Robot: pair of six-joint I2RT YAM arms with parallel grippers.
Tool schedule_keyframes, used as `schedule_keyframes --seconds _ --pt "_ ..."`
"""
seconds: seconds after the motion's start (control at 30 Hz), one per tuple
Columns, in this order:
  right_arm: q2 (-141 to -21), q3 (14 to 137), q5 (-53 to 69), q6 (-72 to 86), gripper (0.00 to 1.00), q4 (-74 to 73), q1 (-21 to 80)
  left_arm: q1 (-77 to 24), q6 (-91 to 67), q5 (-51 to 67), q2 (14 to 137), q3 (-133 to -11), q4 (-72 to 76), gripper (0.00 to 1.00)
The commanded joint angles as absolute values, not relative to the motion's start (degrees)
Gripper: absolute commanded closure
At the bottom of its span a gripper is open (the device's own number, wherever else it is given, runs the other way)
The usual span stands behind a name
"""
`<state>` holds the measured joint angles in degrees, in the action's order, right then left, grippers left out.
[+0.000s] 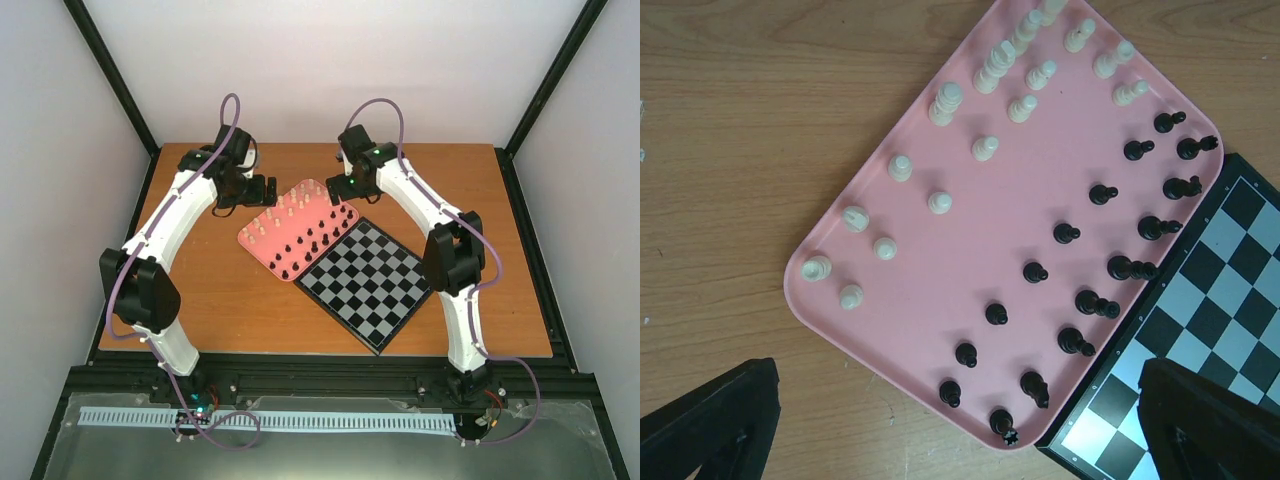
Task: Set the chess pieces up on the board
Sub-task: Pick up the chess piece from the storage box.
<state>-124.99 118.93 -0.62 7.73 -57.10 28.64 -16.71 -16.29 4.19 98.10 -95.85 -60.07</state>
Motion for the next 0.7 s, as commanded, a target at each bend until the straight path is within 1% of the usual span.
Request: schedule_keyframes --seconds 0.0,0.17,0.3,0.43,0.47,0.57,0.67 --pt "-120.7 118.3 -3.0 6.9 0.00 -54.7 29.1 -16.5 -16.5 3.7 97.3 -98.6 -60.2 0.00" --pt "-120.3 119.5 -4.0 6.3 0.00 -55.5 29.1 -16.4 -16.6 3.6 97.6 -99.4 -60.5 0.00" --pt "-118.7 118.1 -4.3 5.3 0.00 -53.7 29.1 -16.4 -16.4 3.3 96.9 -99.0 -60.5 0.00" --pt "-119.9 120.7 -6.3 4.0 0.00 -53.6 29.0 -16.4 -16.6 3.5 96.5 -98.1 -60.2 0.00" --pt "-120.9 122.2 -7.0 4.3 0.03 -54.3 28.9 -16.4 -16.6 3.8 96.7 -98.0 -60.2 0.00" --pt "-124.3 126.3 -6.7 6.0 0.17 -56.3 28.7 -16.4 -16.6 4.2 97.0 -98.1 -60.2 0.00" --pt "-127.0 127.8 -4.7 8.0 0.30 -56.3 28.6 -16.5 -16.4 3.8 96.9 -98.0 -60.4 0.00"
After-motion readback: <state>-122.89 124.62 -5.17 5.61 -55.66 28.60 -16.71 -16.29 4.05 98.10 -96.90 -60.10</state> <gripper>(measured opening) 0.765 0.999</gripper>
